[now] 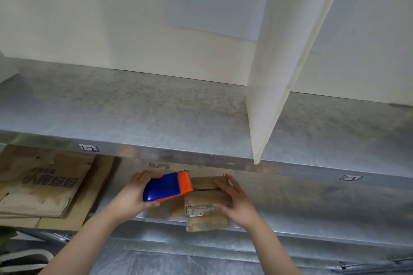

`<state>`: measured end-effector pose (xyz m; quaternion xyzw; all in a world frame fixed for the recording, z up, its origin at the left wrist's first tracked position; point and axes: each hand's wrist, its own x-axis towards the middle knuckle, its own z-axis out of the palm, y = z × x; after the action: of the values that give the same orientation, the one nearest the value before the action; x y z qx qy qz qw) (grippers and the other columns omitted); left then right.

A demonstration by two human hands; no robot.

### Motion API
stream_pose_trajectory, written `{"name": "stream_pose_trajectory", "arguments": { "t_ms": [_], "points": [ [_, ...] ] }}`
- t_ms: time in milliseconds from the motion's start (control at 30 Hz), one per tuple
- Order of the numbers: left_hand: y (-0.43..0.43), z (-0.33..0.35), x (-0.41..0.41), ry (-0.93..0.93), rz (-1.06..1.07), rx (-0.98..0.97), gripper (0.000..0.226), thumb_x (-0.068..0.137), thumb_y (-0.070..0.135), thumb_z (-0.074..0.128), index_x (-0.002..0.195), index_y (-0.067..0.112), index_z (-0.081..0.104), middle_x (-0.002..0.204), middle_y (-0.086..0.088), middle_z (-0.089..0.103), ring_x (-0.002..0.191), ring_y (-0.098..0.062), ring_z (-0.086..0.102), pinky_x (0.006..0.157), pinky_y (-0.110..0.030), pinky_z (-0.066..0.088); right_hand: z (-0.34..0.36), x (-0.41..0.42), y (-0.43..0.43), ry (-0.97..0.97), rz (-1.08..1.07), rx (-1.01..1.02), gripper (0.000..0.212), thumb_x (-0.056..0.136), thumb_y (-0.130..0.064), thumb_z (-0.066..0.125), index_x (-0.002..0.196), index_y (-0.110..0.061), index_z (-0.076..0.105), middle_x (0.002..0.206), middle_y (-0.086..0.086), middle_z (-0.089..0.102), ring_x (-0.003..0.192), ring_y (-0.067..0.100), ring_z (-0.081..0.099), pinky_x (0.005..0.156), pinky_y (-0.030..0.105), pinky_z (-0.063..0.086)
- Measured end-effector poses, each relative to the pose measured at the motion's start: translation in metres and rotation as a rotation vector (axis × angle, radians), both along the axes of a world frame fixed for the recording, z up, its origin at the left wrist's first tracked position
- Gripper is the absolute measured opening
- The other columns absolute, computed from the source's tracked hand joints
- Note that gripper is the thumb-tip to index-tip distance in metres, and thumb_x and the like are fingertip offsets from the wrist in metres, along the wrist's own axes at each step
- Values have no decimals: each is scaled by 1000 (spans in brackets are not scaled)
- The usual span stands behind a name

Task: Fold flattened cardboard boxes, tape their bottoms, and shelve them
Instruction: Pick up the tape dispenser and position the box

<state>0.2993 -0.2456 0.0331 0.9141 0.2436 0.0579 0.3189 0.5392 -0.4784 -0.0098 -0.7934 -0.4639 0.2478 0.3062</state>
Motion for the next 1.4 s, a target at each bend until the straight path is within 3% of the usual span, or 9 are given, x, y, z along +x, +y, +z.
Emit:
{"name": "stream_pose_trajectory", "arguments": {
  "t_ms": [200, 300, 500, 633, 967, 1100, 1400],
  "points": [
    [-2, -2, -2, 17, 19, -35, 61, 70, 35, 82, 111, 50, 39, 117, 25, 42, 112, -3, 40, 85, -17, 36, -2, 15, -2, 2, 6, 11, 60, 73, -58, 73, 128, -50, 51, 140, -18, 25, 127, 1, 37, 102, 17, 40],
    [-3, -1, -1, 17, 35, -56, 63, 69, 35, 83, 114, 47, 41, 115, 25, 44, 111, -2, 42, 85, -17, 37, -8, 11, -4, 16, -19, 78, 65, 66, -72, 67, 125, -56, 45, 135, -27, 23, 123, -9, 35, 92, 1, 33],
    [-4, -1, -3, 47, 43, -99, 59, 69, 38, 83, 112, 45, 43, 110, 26, 48, 104, 0, 47, 77, -13, 38, -14, 9, -2, 82, 39, 85, 52, 72, -68, 67, 118, -68, 43, 137, -24, 16, 131, -15, 21, 100, -1, 24],
    [-4, -1, -2, 51, 52, -105, 59, 69, 39, 83, 113, 45, 43, 111, 26, 49, 104, 3, 46, 77, -12, 39, -17, 13, -3, 126, 41, 50, 44, 79, -45, 75, 114, -61, 54, 138, -27, 15, 129, -16, 23, 101, -1, 27],
    [7, 1, -13, 98, 25, -95, 66, 68, 46, 82, 122, 49, 45, 121, 28, 47, 111, 9, 45, 86, -12, 40, -12, 12, -1, 139, 15, 11, 46, 81, -42, 75, 110, -69, 51, 136, -16, 20, 129, -1, 30, 94, -5, 25],
    [14, 11, -11, 109, -38, -21, 63, 72, 42, 80, 119, 55, 41, 122, 35, 42, 116, 13, 38, 90, -9, 33, -9, 12, -1, 132, 13, -9, 43, 81, -43, 74, 116, -57, 53, 136, -16, 20, 129, 0, 30, 92, -6, 24],
    [27, 5, -9, 131, -70, -5, 61, 72, 43, 77, 121, 53, 42, 123, 34, 40, 118, 13, 31, 93, -9, 28, -7, 11, -1, 153, 8, -7, 46, 81, -43, 74, 118, -61, 51, 136, -17, 21, 128, -2, 30, 103, 9, 28]
  ]
}}
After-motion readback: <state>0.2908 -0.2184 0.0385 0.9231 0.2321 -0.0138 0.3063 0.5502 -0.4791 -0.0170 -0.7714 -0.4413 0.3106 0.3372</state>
